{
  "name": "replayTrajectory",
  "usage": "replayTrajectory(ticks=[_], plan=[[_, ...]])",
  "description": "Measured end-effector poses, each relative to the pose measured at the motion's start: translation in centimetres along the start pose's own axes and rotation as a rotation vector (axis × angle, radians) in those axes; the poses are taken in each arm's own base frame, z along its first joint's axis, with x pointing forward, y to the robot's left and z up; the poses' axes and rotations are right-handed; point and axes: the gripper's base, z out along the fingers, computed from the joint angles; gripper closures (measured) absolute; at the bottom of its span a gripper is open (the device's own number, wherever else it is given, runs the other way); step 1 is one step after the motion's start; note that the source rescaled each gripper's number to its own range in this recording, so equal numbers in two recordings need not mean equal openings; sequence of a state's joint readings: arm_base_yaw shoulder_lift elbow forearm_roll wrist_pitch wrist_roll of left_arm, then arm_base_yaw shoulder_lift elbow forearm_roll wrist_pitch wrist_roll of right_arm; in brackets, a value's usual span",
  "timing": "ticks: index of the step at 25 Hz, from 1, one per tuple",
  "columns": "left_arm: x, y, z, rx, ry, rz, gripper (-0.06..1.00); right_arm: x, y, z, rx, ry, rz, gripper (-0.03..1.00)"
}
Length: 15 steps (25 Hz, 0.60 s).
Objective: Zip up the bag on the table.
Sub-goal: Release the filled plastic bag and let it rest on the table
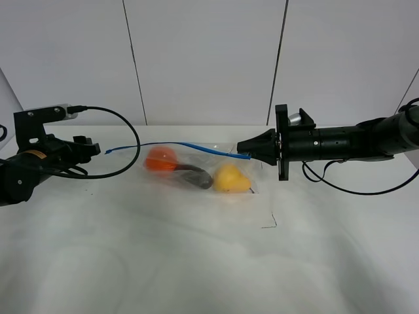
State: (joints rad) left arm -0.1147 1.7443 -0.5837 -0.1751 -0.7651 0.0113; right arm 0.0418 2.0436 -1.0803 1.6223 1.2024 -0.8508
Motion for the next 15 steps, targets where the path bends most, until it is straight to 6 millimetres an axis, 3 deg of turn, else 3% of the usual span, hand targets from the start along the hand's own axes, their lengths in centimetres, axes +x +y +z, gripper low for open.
replayTrajectory(ticks=[7,15], plan=[[0.8,-0.8,0.6,0.075,0.262,0.093,0.07,0.0,0.0,0.0,0.000,0.000,0.008,0.96],[-4.0,-1.6,1.7,0.088,0.772,0.164,0.07,0.0,0.0,0.0,-0.001,-0.001,0.015,0.96]])
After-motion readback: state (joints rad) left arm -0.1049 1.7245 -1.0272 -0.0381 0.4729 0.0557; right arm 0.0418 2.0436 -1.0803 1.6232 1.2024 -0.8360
